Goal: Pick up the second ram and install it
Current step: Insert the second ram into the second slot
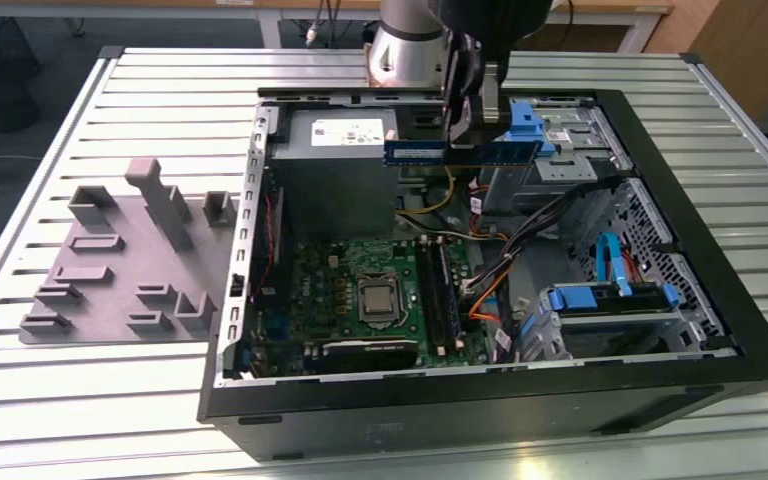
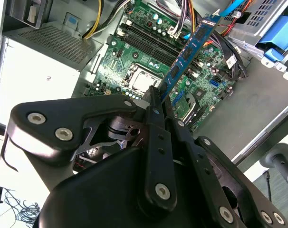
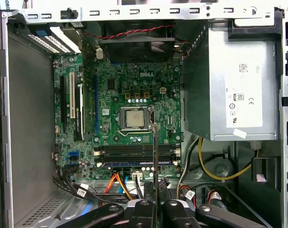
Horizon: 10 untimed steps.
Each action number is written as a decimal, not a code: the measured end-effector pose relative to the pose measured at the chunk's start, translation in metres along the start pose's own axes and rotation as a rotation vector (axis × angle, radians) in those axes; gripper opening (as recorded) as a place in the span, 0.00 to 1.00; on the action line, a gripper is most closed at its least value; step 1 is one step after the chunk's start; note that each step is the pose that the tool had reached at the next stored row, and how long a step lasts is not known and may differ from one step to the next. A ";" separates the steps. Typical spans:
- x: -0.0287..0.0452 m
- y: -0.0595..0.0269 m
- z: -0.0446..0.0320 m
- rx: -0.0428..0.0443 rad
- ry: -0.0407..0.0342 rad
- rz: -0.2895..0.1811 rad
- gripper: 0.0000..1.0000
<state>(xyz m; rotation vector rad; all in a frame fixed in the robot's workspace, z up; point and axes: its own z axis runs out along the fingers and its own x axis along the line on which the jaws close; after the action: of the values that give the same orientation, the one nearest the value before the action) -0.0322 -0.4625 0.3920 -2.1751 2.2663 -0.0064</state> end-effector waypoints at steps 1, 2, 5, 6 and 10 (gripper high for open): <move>0.0000 -0.0001 0.0000 0.0000 0.0000 0.000 0.14; 0.0000 -0.0001 0.0000 0.0000 0.0000 0.000 0.14; 0.0000 -0.0001 0.0000 0.0000 0.0000 0.001 0.14; 0.0000 -0.0001 0.0000 0.0000 0.0000 0.004 0.14; 0.0000 -0.0001 0.0001 -0.0001 0.0001 0.031 0.14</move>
<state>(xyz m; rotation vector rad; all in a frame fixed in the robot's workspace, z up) -0.0320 -0.4625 0.3919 -2.1402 2.2993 -0.0063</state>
